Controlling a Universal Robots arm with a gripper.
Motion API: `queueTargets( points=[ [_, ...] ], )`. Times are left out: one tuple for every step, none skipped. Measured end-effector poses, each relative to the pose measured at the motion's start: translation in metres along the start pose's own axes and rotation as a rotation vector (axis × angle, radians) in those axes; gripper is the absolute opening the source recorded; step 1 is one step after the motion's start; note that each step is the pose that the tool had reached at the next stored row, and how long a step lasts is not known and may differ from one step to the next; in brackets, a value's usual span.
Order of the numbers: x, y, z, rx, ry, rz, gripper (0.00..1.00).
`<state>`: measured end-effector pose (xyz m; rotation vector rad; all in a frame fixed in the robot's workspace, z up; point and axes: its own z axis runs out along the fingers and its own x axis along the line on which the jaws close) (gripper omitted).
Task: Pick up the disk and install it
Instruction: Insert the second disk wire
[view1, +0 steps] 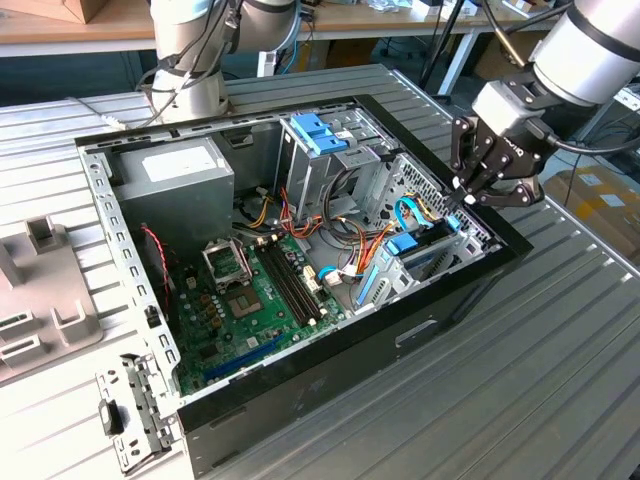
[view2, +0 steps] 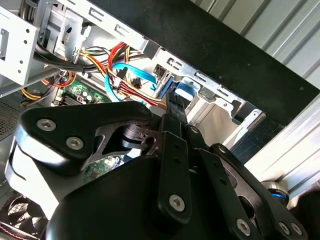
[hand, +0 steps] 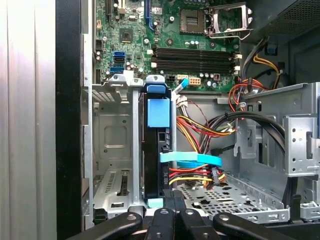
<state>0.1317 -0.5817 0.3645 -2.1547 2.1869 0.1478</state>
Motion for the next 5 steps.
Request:
queueTargets(
  points=[
    [0.0000, -0.0001, -0.0001, 0.0000, 0.0001, 0.000, 0.11],
    [0.0000, -0.0001, -0.0002, 0.0000, 0.0002, 0.000, 0.11],
    [0.0000, -0.0001, -0.0003, 0.0000, 0.0002, 0.000, 0.11],
    [0.0000, -0.0001, -0.0003, 0.0000, 0.0002, 0.000, 0.11],
    [0.0000, -0.0001, -0.0004, 0.0000, 0.0002, 0.000, 0.11]
  ],
)
